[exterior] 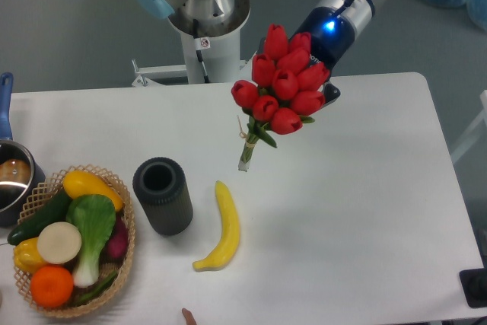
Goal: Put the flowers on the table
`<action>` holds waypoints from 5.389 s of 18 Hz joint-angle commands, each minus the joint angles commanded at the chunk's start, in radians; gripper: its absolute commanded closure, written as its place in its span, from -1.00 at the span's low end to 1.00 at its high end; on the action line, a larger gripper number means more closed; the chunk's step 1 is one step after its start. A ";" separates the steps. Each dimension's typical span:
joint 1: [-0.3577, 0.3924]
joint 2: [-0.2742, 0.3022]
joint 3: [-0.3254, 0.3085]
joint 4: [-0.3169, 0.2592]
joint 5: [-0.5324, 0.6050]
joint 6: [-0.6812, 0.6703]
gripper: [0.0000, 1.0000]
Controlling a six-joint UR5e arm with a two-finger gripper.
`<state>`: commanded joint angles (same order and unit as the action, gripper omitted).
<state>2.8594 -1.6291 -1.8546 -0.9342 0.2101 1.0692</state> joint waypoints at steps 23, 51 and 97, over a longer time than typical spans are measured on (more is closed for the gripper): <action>-0.077 0.057 0.017 -0.006 1.077 -0.012 0.21; -0.086 -0.271 0.035 0.003 1.146 -0.334 0.10; -0.028 -0.265 0.169 0.006 1.261 0.366 -1.00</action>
<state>2.8317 -1.8945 -1.6858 -0.9281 1.4711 1.4356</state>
